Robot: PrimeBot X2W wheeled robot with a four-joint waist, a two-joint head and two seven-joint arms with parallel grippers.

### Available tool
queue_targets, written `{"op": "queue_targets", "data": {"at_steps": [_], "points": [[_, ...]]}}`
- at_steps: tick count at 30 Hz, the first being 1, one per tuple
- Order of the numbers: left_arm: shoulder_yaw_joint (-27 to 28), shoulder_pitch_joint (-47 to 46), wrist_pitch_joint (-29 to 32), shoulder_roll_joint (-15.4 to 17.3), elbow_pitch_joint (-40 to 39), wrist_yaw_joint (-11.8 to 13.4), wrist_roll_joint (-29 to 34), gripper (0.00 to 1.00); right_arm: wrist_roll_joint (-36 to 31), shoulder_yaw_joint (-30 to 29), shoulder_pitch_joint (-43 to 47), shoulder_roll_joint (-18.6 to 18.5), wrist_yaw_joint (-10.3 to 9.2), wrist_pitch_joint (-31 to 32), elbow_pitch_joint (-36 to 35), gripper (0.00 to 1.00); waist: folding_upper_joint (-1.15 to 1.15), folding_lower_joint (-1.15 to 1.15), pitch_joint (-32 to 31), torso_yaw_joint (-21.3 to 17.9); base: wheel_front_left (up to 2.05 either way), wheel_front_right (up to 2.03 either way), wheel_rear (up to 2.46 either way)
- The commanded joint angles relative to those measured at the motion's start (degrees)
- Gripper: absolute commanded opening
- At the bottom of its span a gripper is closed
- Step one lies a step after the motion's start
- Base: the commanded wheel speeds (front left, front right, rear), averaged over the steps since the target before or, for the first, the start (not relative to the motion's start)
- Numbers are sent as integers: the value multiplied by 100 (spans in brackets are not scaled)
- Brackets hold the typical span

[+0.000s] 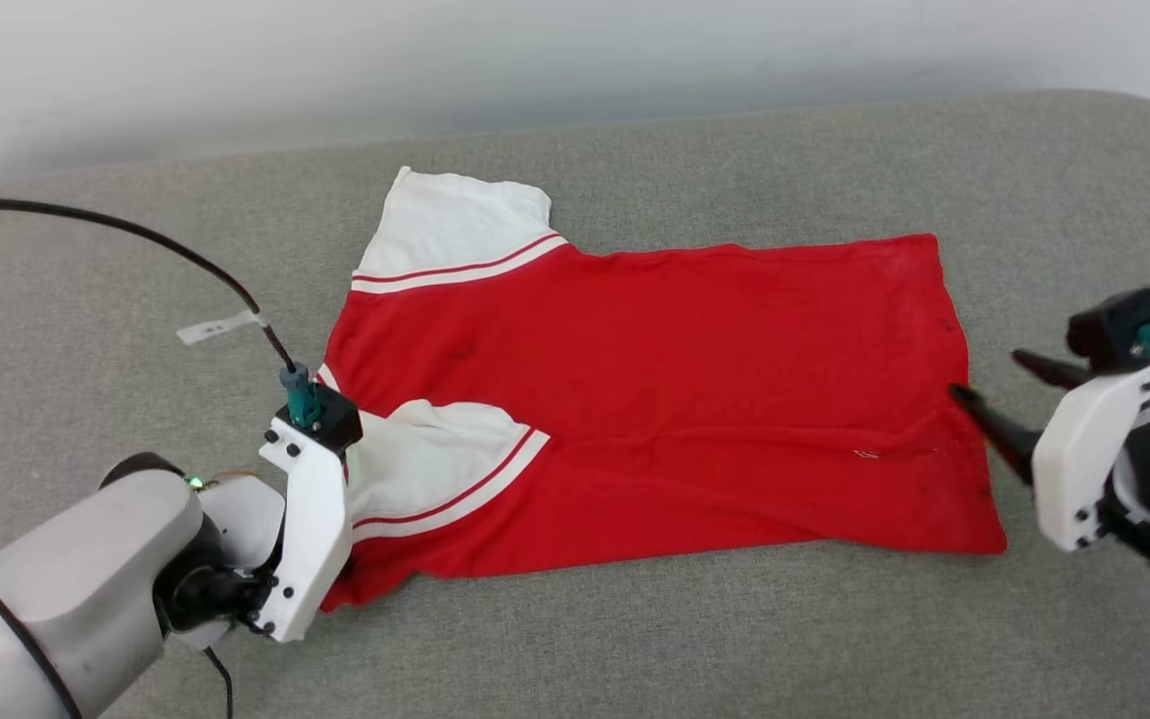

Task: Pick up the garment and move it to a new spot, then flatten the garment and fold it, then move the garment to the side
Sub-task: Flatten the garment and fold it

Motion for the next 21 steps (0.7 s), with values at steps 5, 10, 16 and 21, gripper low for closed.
{"op": "queue_targets", "data": {"at_steps": [5, 10, 16, 21], "points": [[-127, -208, -234, 254, -384, -2, -12, 0, 113, 171, -294, -561, -2, 987, -381, 100, 0, 0, -105, 73, 0, 0, 0], [-207, -302, -408, 394, -664, -3, -33, 0, 527, 441, -423, -1079, -2, 2328, -750, 100, 0, 0, -69, 124, 0, 0, 0], [-243, -444, -502, 373, -795, -2, 1, 0, 962, 459, -297, -1072, -2, 3134, -681, 100, 0, 0, 94, 230, 0, 0, 0], [-255, -525, -544, 339, -810, -2, 16, 0, 1003, 480, -184, -817, -2, 3298, -360, 100, 0, 0, 281, 297, 0, 0, 0]]}}
